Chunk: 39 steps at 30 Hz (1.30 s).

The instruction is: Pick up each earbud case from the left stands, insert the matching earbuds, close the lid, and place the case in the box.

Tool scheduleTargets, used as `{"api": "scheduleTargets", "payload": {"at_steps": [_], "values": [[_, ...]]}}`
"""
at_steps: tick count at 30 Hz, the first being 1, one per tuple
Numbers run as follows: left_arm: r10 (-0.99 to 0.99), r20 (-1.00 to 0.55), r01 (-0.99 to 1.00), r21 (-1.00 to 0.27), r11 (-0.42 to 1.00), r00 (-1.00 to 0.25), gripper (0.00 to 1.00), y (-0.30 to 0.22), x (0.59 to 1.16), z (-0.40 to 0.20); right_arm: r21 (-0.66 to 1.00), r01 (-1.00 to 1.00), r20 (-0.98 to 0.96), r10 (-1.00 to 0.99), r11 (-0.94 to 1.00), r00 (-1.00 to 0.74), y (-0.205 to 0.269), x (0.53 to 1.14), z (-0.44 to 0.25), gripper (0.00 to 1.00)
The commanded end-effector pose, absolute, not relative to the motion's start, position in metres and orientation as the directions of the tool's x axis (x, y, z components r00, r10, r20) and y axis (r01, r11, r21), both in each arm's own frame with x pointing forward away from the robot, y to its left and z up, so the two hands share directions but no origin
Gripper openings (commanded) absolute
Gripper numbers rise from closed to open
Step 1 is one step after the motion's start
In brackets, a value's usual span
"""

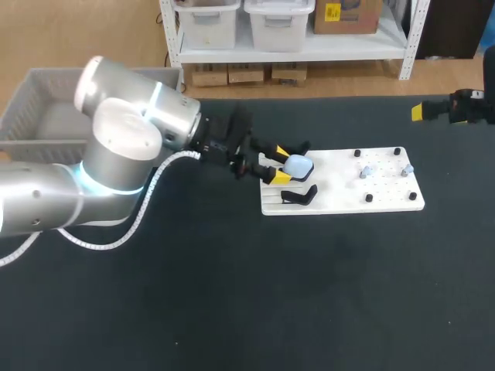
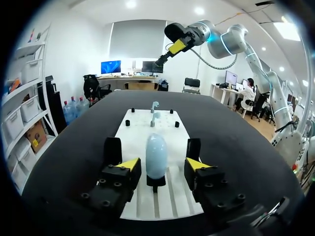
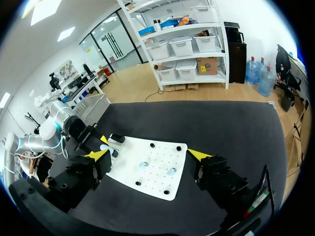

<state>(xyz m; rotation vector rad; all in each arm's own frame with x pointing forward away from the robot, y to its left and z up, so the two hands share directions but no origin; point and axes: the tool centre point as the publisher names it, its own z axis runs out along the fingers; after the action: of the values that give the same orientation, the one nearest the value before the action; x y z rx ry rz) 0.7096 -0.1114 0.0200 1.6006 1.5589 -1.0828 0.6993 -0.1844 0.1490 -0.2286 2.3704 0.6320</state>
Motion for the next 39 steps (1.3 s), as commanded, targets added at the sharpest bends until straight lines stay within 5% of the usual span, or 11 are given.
{"api": "scheduleTargets", "payload": {"at_steps": [1, 34, 39], "values": [[0.454, -0.89, 0.991, -0.096, -0.089, -0.045, 0.53, -0.1152, 0.7136, 0.0171, 0.38, -0.319, -0.645, 0.002, 0.868, -0.764, -0.1843, 0.6991, 0.1495, 1.0], [0.447, -0.893, 0.99, -0.103, -0.092, -0.051, 0.44, -0.1219, 0.7097, 0.0141, 0.38, -0.319, -0.645, 0.002, 0.868, -0.764, -0.1843, 0.6991, 0.1495, 1.0], [0.447, -0.893, 0.991, -0.1, -0.091, -0.049, 0.34, -0.122, 0.71, 0.0137, 0.38, -0.319, -0.645, 0.002, 0.868, -0.764, -0.1843, 0.6991, 0.1495, 1.0]]}}
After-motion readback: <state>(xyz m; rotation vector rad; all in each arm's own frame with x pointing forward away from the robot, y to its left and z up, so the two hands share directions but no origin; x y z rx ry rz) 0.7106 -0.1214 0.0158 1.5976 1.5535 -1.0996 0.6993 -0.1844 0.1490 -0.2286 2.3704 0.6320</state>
